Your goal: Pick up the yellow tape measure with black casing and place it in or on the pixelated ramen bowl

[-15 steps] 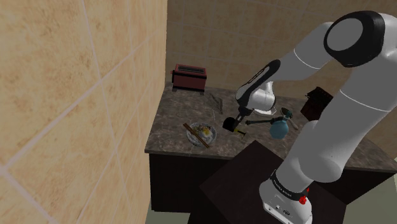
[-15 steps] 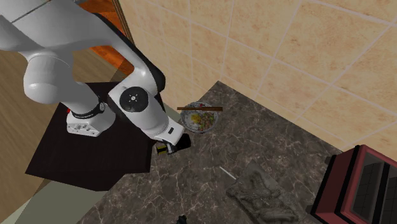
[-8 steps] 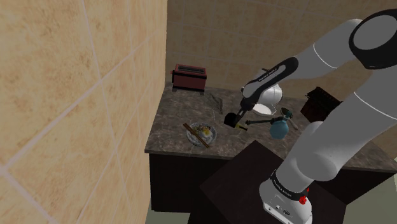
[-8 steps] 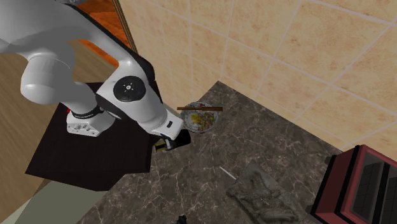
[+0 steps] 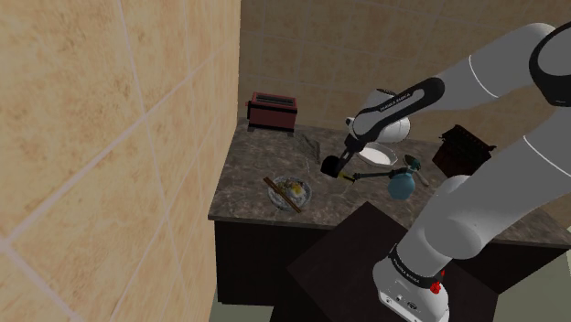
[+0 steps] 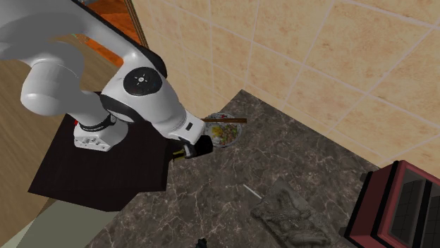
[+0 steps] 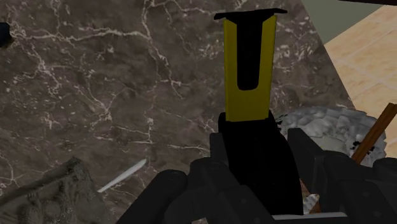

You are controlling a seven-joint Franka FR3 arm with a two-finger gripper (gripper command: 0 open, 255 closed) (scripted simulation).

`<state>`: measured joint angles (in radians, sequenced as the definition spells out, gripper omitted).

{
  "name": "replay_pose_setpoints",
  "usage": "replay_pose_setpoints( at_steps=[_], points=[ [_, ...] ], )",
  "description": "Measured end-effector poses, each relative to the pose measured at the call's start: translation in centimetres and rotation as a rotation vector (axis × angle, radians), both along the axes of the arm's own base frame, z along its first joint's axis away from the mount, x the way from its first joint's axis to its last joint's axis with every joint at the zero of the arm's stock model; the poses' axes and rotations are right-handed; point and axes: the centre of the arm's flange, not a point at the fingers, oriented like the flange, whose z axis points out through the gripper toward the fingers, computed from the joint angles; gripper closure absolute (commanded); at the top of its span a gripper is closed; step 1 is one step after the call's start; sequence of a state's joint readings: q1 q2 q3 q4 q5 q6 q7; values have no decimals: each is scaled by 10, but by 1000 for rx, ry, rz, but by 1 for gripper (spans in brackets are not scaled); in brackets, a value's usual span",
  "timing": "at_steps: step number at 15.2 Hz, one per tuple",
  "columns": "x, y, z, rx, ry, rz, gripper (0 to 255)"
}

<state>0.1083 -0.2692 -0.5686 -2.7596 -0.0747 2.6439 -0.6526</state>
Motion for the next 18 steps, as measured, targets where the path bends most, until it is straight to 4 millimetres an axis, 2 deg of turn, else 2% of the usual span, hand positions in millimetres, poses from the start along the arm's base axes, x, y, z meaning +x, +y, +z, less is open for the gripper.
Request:
replay_pose_setpoints(
  at_steps=[3,13,18],
  points=[
    [22,25,3,-1,0,1,255],
    [105,137,11,-1,0,1,255],
    [113,150,-11,0,1,0,255]
  ],
)
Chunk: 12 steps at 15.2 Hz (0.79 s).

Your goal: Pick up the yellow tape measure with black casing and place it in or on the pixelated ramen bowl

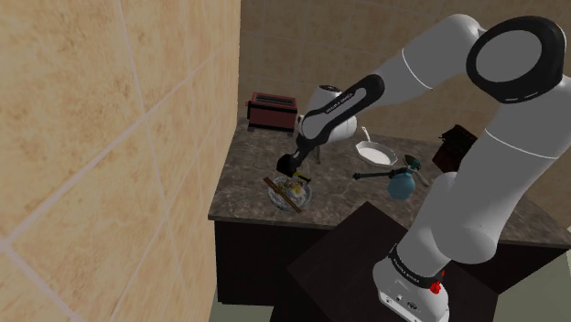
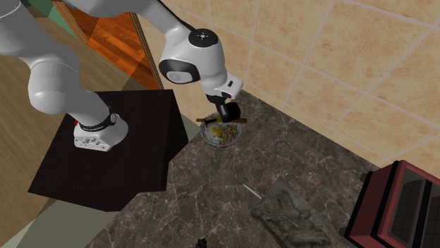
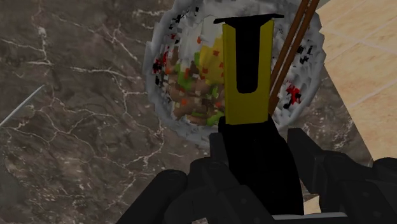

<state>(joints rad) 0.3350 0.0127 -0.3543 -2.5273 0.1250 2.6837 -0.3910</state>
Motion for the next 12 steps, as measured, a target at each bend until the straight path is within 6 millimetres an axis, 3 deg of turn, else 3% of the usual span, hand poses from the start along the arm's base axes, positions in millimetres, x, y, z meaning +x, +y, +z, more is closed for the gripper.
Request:
replay_pose_setpoints(
  at_steps=[12],
  points=[
    [0,1,-58,0,0,0,255]
  ],
)
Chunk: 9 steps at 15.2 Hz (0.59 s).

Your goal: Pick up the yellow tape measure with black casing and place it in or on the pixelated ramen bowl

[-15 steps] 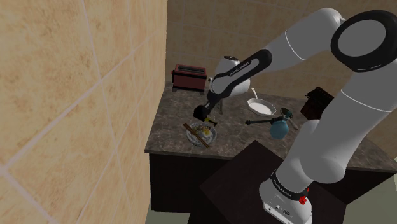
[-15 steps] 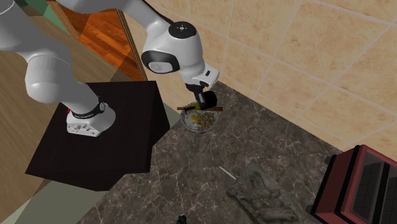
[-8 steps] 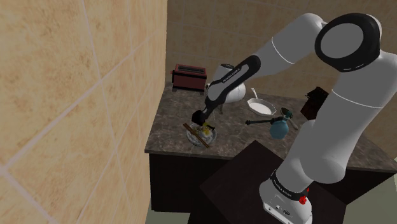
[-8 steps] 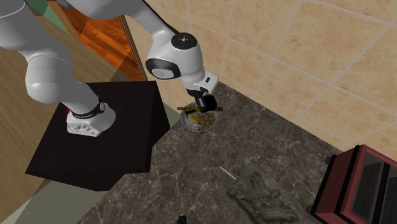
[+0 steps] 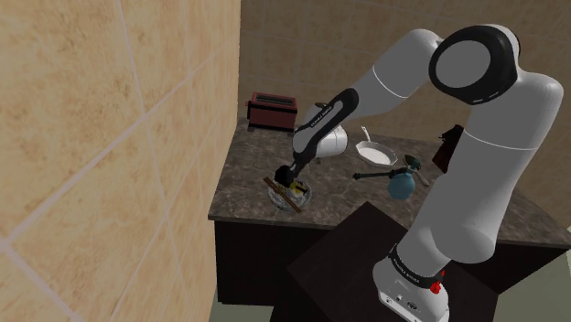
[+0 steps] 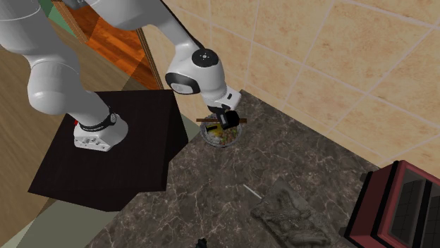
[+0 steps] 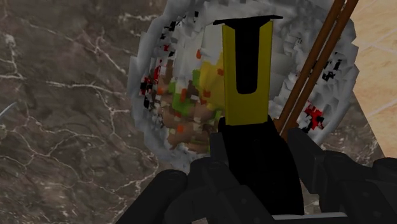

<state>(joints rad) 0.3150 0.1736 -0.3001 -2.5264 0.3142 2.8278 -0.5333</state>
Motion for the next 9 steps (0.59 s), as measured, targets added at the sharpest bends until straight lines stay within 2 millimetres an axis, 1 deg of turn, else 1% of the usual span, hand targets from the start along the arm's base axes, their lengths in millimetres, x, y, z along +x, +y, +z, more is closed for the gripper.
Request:
replay_pose_setpoints(
  at_steps=[5,6,9],
  points=[
    [0,0,-1,0,0,0,255],
    [0,0,-1,0,0,0,0],
    [0,0,-1,0,-1,0,0]
  ],
)
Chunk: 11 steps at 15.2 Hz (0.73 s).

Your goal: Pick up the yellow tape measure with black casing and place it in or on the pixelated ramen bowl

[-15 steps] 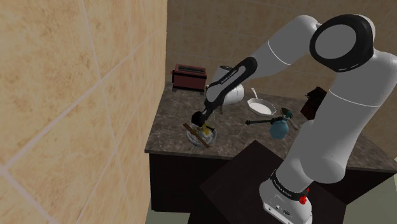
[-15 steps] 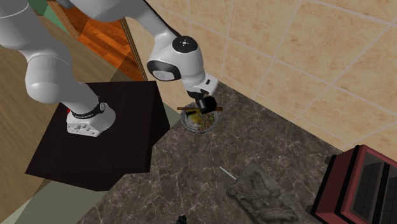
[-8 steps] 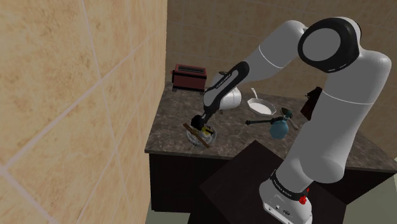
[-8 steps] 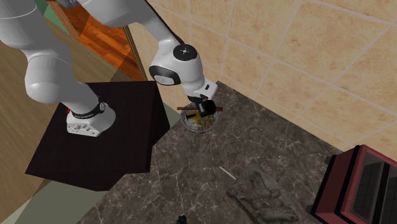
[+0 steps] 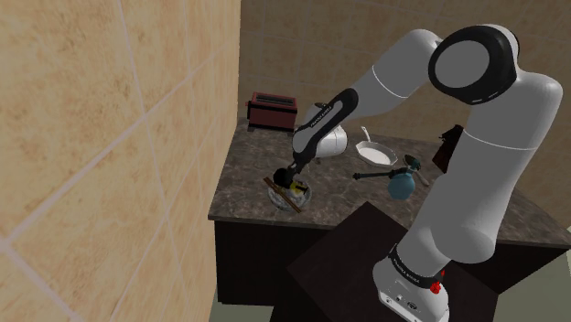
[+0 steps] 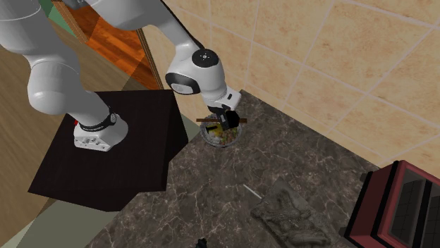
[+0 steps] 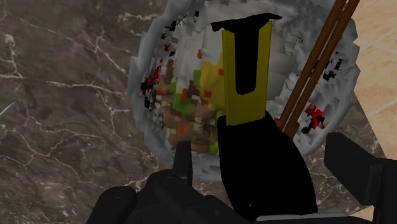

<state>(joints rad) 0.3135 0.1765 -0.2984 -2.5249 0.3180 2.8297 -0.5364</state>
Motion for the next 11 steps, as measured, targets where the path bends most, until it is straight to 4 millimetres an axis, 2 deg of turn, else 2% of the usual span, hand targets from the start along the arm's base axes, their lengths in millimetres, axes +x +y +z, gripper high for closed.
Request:
replay_pose_setpoints(
  at_steps=[3,7,11],
  points=[
    [0,0,0,0,0,0,0],
    [-4,-1,38,1,-1,-1,0],
    [-7,-2,48,0,0,0,0]
  ],
)
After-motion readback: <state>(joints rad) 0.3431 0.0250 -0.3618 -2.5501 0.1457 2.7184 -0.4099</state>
